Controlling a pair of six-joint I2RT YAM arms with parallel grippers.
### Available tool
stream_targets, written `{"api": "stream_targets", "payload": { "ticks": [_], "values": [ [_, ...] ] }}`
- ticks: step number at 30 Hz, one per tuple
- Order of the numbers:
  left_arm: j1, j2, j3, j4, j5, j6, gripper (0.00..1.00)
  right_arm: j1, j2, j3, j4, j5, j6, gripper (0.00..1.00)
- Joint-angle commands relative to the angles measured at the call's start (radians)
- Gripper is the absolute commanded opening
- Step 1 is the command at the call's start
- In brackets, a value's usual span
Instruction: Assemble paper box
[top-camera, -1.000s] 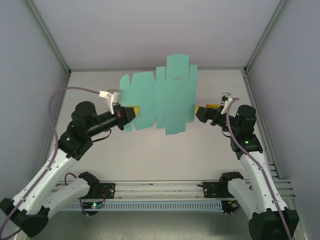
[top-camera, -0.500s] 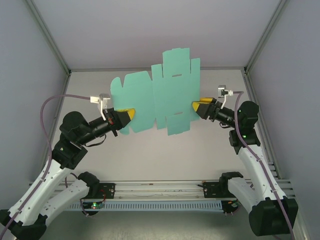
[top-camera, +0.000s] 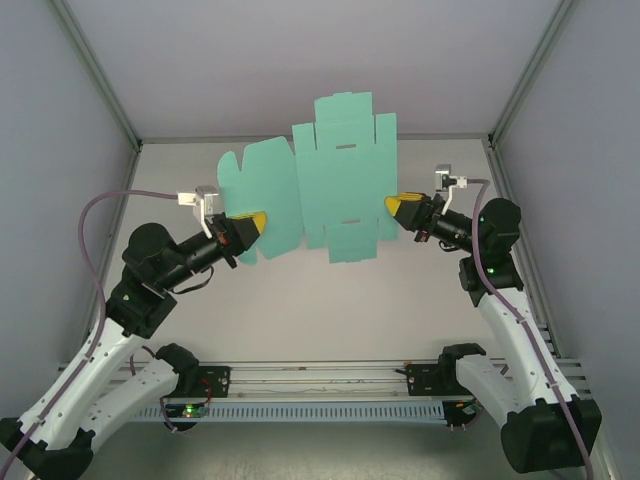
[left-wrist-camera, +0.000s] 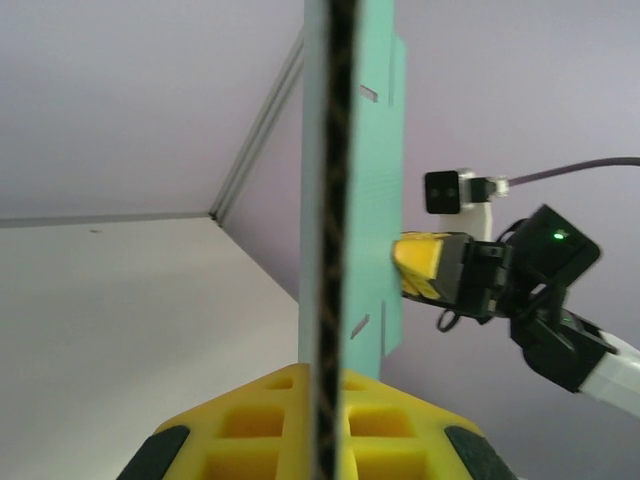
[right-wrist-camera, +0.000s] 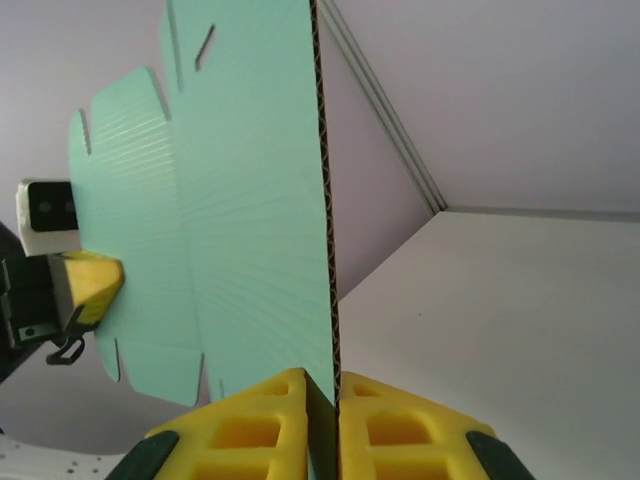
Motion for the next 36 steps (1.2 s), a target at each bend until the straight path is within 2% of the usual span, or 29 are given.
{"api": "stream_targets", "payload": {
  "ticks": [1,3,6,13,19,27,36],
  "values": [
    [-0.006,0.005,-0.014,0.06,0.014,-0.002,0.0,0.043,0.008,0.029,-0.032,-0.073,-0.05,0.08],
    [-0.005,0.011,-0.014,0.058,0.01,0.0,0.0,0.063,0.019,0.034,-0.033,-0.094,-0.06,0.09],
    [-0.006,0.018,-0.013,0.06,0.017,0.003,0.0,0.085,0.03,0.046,-0.063,-0.098,-0.094,0.04],
    [-0.006,0.022,-0.015,0.055,0.012,0.008,0.0,0.092,0.041,0.068,-0.118,-0.06,-0.14,0.17],
    [-0.007,0.017,-0.016,0.044,-0.001,0.014,0.0,0.095,0.048,0.085,-0.159,-0.046,-0.159,0.15],
    [-0.007,-0.001,-0.026,-0.027,-0.099,0.026,0.0,0.086,0.003,0.1,-0.286,0.056,-0.232,0.28],
    [-0.006,-0.014,-0.042,-0.05,-0.116,0.026,0.0,0.064,0.023,0.095,-0.217,0.024,-0.173,0.27]
  ]
}}
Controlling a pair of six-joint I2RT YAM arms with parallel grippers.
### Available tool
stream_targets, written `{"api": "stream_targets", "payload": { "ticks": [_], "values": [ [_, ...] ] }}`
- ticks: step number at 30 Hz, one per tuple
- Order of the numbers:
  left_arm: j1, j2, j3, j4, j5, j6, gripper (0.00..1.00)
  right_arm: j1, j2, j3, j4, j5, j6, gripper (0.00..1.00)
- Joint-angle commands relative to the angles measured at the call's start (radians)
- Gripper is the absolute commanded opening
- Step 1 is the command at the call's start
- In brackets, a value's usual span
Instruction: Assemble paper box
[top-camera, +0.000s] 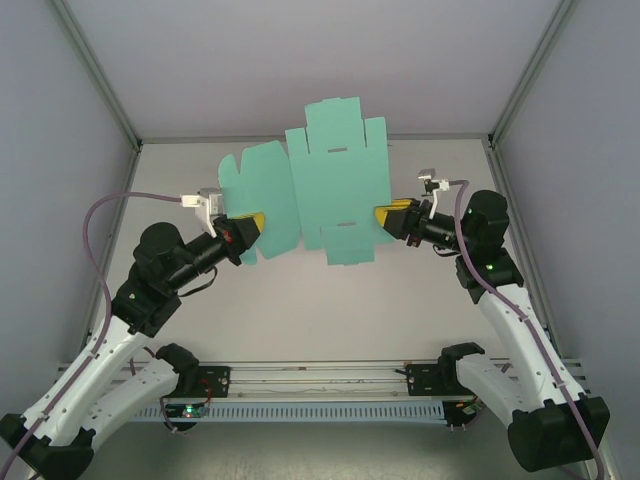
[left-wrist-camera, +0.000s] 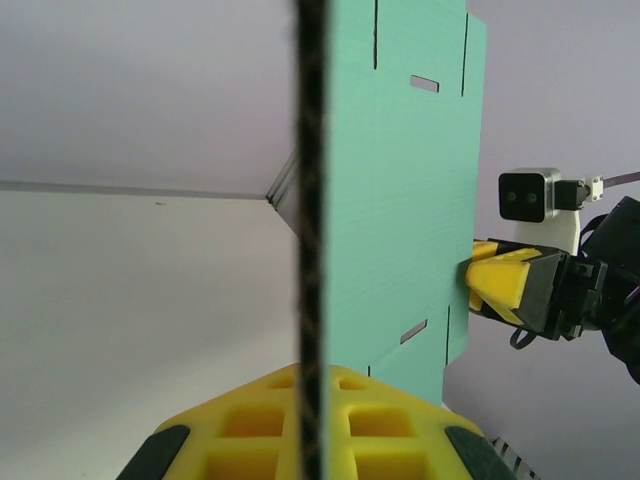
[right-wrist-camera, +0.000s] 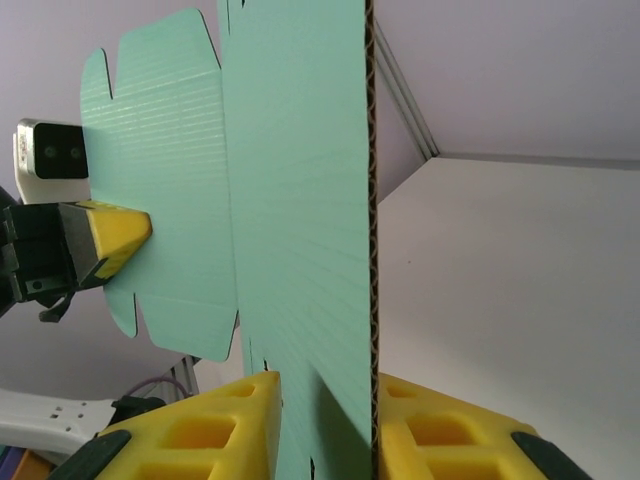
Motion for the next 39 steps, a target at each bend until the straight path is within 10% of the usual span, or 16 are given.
{"api": "stream_targets", "payload": {
  "ticks": [1,10,17,26,30,34,39],
  "values": [
    [-0.01,-0.012,-0.008,-0.004,-0.016,0.019,0.0,-0.004,0.013,0.031,0.057,-0.019,0.017,0.24],
    [-0.011,0.01,-0.014,0.024,0.004,0.002,0.0,0.037,0.053,0.087,-0.071,0.076,-0.065,0.0],
    [-0.01,0.025,-0.03,0.026,-0.01,-0.018,0.0,0.322,0.161,0.28,-0.537,1.042,-0.405,0.0],
    [-0.009,0.086,-0.117,-0.056,-0.157,-0.095,0.08,0.562,0.45,0.331,-0.388,1.943,-0.764,0.0],
    [-0.01,0.111,-0.213,-0.099,-0.304,-0.122,0.17,0.57,0.502,0.313,-0.3,1.851,-0.86,0.0],
    [-0.01,0.117,-0.293,-0.195,-0.461,-0.177,0.61,0.565,0.5,0.213,-0.166,1.67,-0.998,0.0],
    [-0.01,0.096,-0.305,-0.368,-0.526,-0.21,0.78,0.563,0.535,0.138,-0.099,1.548,-1.092,0.0]
  ]
}}
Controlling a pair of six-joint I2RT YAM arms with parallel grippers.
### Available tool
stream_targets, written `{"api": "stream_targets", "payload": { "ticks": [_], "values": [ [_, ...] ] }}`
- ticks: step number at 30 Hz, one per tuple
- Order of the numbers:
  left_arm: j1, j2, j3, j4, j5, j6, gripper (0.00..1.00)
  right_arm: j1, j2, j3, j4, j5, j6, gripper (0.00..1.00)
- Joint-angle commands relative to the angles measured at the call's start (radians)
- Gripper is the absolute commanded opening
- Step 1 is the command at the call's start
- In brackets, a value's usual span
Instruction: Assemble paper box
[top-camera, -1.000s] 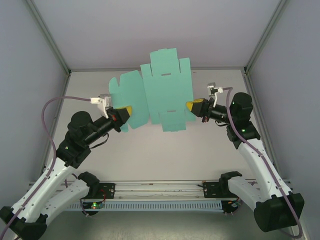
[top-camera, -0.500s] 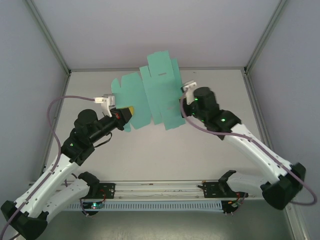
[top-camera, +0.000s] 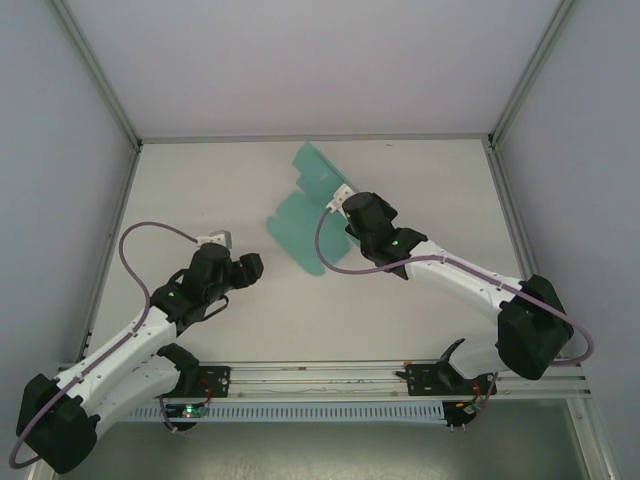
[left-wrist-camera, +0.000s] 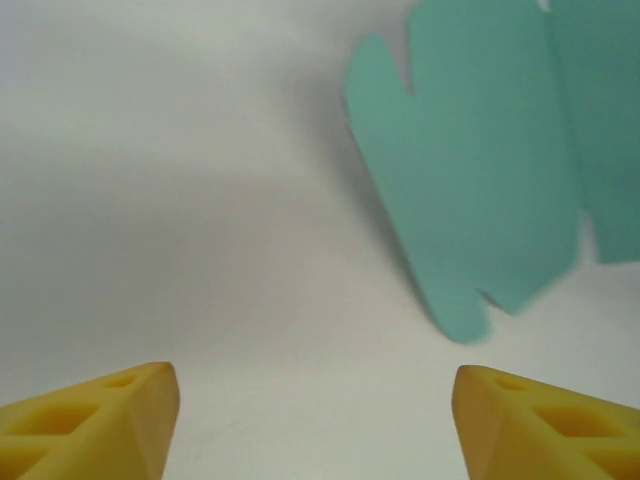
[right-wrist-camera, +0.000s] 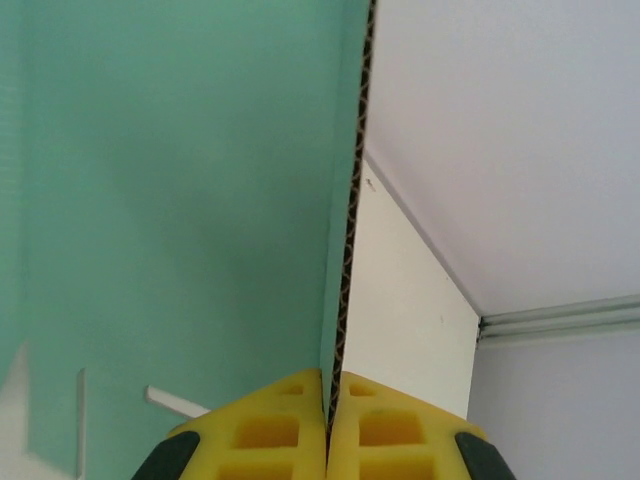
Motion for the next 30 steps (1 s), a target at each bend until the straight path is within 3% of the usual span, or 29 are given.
{"api": "stream_targets", "payload": {
  "ticks": [1,4,9,14,21,24,30],
  "values": [
    [-0.001,-0.041,0.011,-0.157,-0.107,-0.03,0.84,0.0,0.027,-0.047,0.098,-0.07,-0.134,0.0],
    [-0.001,-0.083,0.036,-0.177,-0.078,0.0,1.0,0.008,0.048,-0.086,0.185,-0.065,-0.226,0.0],
    [-0.001,-0.041,0.171,-0.155,0.044,0.058,1.0,0.045,0.08,-0.173,0.481,0.044,-0.478,0.0],
    [0.001,0.151,0.439,-0.19,0.081,0.1,1.0,0.083,0.095,-0.263,0.74,0.04,-0.696,0.0],
    [0.022,0.491,0.792,-0.225,0.264,0.112,1.0,0.116,0.102,-0.29,0.813,0.06,-0.738,0.0],
    [0.023,0.599,0.884,-0.268,0.328,0.13,0.93,0.117,0.085,-0.293,0.799,0.053,-0.713,0.0],
    [0.024,0.716,0.99,-0.321,0.347,0.165,0.89,0.122,0.063,-0.303,0.779,0.043,-0.695,0.0]
  ]
}}
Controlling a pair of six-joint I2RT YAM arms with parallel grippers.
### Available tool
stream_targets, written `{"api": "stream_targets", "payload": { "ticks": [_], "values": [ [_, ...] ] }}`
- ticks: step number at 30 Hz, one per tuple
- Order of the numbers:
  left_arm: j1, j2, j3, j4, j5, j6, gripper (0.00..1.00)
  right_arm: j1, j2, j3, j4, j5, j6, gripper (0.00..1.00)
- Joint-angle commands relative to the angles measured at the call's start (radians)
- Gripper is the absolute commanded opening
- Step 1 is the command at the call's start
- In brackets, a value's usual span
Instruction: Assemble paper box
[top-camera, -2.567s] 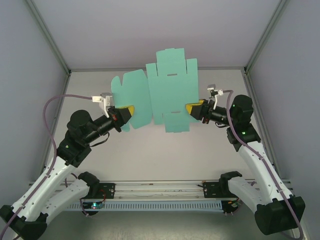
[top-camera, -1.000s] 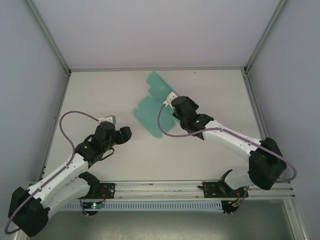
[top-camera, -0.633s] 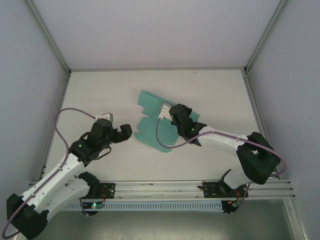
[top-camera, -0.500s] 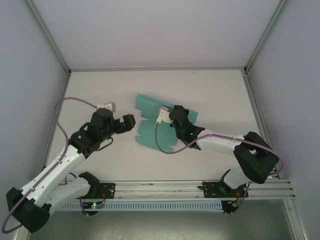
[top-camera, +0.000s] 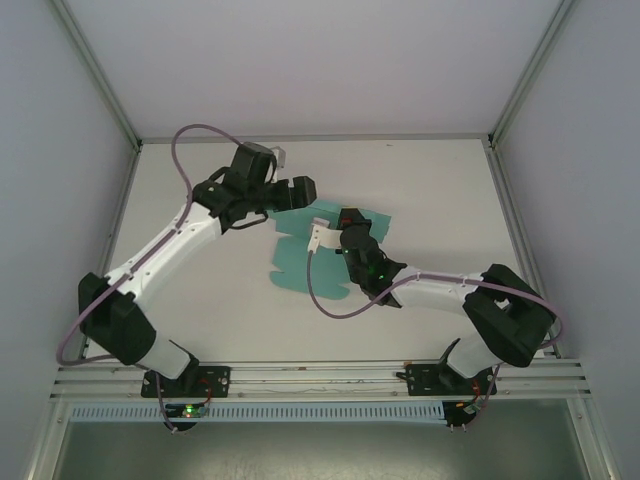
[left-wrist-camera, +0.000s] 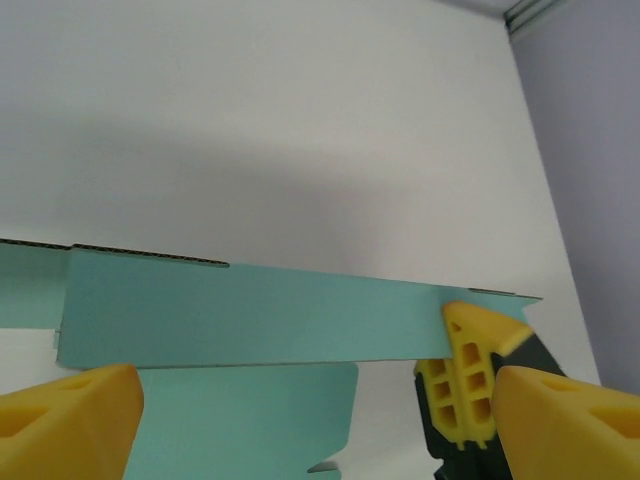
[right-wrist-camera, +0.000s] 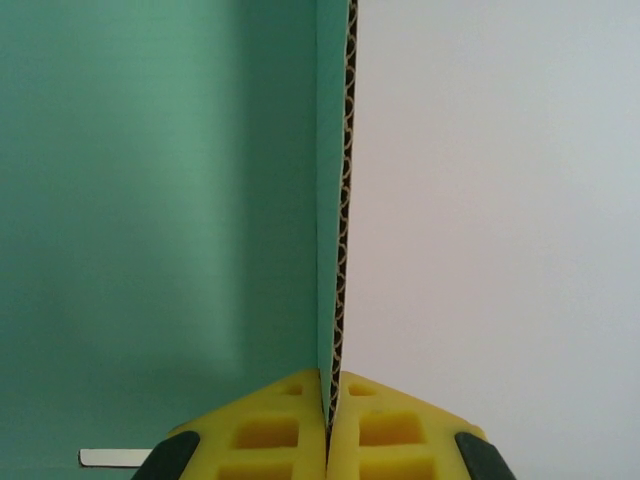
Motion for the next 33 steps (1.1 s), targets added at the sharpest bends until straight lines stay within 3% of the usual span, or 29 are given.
{"api": "stream_targets", "payload": {
  "ticks": [1,11,15,25,33],
  "values": [
    [0.013,0.03,0.068,-0.08,0.043,0.049,0.88,0.014,-0.026,-0.017,0.03,0.018,0.002,0.0],
    [0.013,0.087,0.117,-0.179,-0.013,0.108,0.83,0.016,-0.037,-0.033,0.068,0.002,0.002,0.0],
    [0.019,0.062,0.165,-0.193,-0.128,0.13,0.84,0.017,-0.027,-0.021,0.019,0.015,0.006,0.0],
    [0.052,0.185,0.279,-0.26,-0.017,0.126,0.81,0.016,0.012,-0.019,0.061,0.032,-0.012,0.0],
    [0.053,0.213,0.19,-0.17,0.158,0.063,0.77,0.014,-0.001,-0.013,0.066,0.031,0.017,0.0]
  ]
}}
